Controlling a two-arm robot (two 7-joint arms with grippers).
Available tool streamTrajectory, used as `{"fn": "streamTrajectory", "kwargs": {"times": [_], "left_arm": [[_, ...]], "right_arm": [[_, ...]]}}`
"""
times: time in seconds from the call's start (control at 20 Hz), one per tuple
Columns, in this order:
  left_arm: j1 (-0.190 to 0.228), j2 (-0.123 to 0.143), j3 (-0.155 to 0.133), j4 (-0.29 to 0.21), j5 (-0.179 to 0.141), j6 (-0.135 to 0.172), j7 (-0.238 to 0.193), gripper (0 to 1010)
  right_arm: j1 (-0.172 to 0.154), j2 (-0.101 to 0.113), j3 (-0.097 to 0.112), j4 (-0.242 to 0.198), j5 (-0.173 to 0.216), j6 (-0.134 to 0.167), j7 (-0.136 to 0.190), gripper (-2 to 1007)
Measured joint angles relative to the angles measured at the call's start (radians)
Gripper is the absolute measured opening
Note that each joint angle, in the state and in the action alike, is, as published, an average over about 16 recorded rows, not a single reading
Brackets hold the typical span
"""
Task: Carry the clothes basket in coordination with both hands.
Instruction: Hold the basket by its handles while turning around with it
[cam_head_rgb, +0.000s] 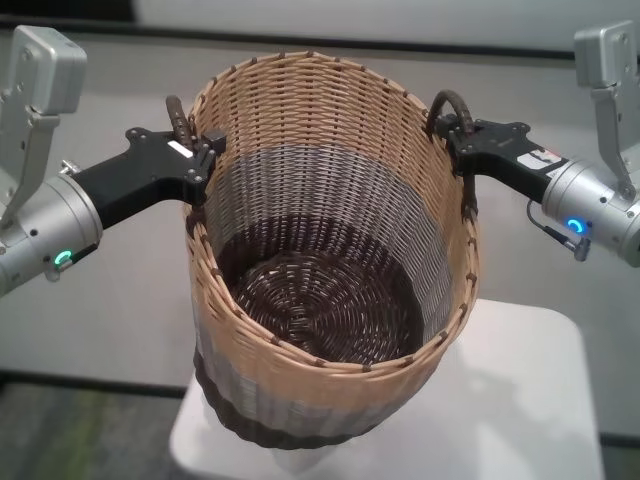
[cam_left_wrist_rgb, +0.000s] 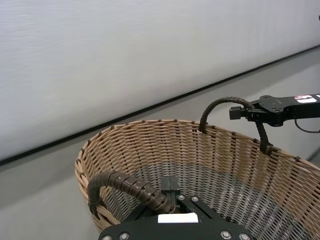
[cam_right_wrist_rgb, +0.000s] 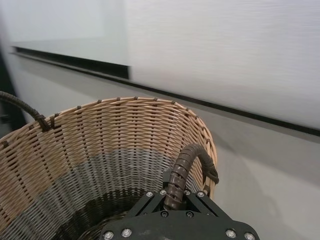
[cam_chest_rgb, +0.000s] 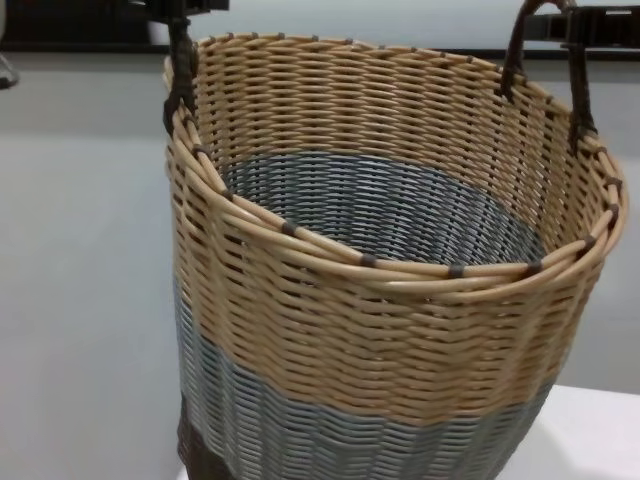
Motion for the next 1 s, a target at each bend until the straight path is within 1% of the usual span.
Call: {"fn": "streamTrajectory", "kwargs": {"times": [1.0], "left_arm": [[-0.001, 0.000, 0.001, 0.001, 0.002, -0.001, 0.000, 1]], "right_arm": [[0.001, 0.001, -0.001, 0.000, -0.002, 0.001, -0.001, 29]]}}
